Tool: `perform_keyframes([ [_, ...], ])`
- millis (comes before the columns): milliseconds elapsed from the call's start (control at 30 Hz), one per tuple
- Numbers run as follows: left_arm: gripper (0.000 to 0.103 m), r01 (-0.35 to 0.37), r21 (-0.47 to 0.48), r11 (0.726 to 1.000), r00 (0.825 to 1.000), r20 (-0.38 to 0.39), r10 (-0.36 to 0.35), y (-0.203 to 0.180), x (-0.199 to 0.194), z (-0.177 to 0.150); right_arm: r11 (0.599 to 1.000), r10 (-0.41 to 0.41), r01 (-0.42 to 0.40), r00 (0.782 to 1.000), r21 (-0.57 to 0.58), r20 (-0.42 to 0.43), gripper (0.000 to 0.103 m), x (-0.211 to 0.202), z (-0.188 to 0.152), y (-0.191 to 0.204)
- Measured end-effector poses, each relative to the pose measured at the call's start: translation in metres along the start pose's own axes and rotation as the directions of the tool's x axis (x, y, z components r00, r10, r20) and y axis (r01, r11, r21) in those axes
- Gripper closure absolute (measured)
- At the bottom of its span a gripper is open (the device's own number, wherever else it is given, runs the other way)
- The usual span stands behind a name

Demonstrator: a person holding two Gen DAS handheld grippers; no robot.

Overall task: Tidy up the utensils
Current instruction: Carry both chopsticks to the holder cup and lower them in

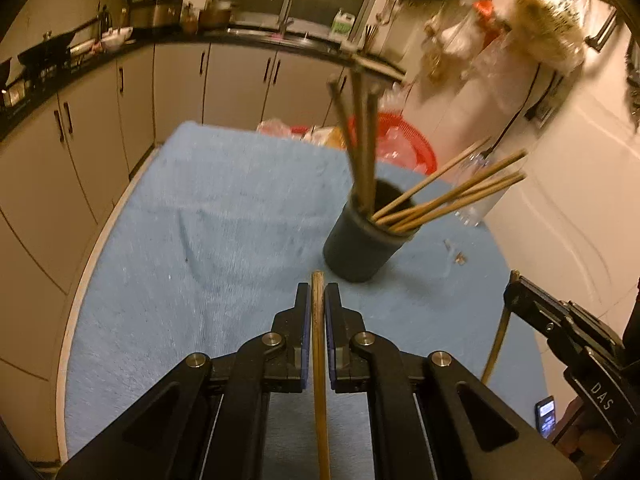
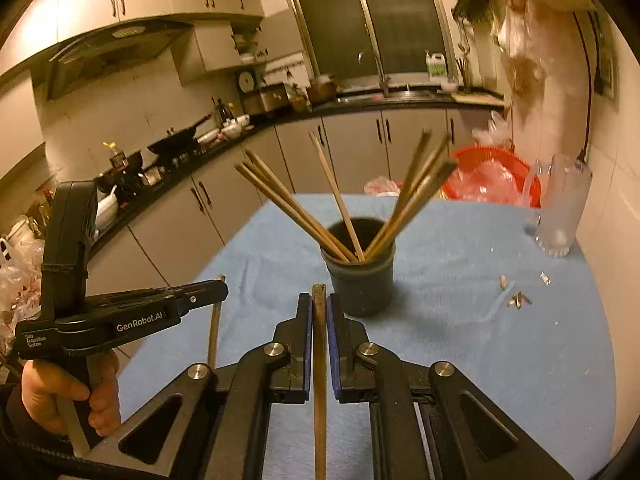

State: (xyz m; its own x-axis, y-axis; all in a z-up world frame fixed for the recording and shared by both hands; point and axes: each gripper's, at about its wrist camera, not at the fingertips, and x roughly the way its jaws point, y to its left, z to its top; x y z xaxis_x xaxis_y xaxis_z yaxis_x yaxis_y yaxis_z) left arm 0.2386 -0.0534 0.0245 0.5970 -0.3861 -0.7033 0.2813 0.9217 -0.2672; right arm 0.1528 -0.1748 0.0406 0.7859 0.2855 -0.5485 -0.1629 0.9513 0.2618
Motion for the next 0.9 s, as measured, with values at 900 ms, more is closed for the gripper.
perform_keyframes([
  [900,0.097,-0.007,-0.002,1.000,0.977,0.212,0.007,-0.004,-0.056,0.021,1.000,-0.014,0.016,0.991,-0.010,0.130,0.096,-0.040,0.023,0.002],
])
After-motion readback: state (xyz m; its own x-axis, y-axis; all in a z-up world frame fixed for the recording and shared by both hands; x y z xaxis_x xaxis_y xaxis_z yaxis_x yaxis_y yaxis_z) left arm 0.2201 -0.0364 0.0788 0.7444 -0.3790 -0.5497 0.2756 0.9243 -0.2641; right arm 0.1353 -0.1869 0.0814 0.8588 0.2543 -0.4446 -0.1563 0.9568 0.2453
